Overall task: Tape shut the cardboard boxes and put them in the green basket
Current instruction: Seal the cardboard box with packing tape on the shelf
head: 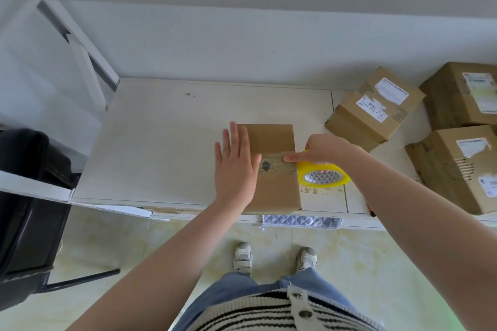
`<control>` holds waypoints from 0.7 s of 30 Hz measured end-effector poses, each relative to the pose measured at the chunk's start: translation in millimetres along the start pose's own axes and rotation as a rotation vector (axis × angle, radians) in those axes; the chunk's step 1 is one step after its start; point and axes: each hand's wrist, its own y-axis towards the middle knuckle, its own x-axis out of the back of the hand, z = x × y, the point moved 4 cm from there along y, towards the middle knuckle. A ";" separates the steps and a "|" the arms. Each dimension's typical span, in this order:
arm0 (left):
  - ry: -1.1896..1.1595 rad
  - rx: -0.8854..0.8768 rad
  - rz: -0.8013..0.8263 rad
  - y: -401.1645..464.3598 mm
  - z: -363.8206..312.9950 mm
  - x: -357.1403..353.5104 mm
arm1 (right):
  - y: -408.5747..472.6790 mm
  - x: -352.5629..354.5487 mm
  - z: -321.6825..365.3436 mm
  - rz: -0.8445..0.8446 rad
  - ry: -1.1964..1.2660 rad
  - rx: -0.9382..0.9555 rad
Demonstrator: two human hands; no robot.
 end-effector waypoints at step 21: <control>0.289 -0.209 0.113 29.4 -27.6 -23.1 | 7.8 -8.9 -44.7 -0.131 0.359 0.166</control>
